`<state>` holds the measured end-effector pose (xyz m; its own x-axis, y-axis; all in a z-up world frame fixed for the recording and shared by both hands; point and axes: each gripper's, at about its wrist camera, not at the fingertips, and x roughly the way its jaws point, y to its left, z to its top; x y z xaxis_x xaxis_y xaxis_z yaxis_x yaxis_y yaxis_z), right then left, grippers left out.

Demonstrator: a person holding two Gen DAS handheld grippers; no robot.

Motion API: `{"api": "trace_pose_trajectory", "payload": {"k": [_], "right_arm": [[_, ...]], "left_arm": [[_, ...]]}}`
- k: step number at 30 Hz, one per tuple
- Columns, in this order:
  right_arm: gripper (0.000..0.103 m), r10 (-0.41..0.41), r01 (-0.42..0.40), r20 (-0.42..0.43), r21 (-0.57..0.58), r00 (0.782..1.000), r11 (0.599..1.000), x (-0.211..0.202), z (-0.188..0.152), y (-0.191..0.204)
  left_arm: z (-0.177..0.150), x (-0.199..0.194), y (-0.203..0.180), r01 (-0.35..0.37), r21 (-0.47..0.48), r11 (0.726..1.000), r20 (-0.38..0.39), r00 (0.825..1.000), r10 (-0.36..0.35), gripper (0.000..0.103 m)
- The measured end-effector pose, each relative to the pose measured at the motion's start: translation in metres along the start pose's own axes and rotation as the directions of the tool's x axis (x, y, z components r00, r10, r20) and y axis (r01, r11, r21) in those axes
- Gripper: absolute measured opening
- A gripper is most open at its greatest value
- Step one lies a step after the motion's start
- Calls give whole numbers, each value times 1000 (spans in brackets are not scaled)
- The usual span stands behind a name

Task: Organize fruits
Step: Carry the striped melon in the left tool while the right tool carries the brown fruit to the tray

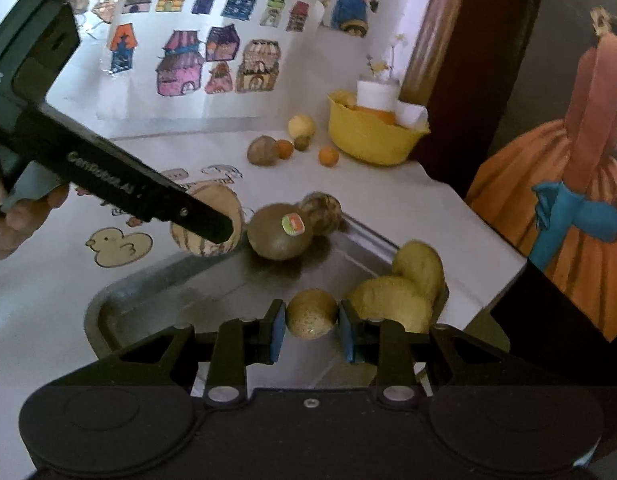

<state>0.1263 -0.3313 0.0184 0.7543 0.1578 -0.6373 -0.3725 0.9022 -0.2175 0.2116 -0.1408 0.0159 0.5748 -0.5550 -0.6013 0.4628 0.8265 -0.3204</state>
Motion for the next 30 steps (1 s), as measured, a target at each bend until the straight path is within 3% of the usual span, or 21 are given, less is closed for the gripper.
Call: {"api": "trace_pose_trajectory", "payload": {"k": [16, 30], "right_arm": [[30, -78, 79, -15, 39, 997, 996, 24, -26, -6], [30, -84, 86, -28, 112, 996, 990, 40, -32, -16]], "left_arm": [[-13, 24, -10, -53, 56, 997, -27, 998, 55, 54], [-12, 39, -9, -70, 66, 995, -40, 997, 73, 54]]}}
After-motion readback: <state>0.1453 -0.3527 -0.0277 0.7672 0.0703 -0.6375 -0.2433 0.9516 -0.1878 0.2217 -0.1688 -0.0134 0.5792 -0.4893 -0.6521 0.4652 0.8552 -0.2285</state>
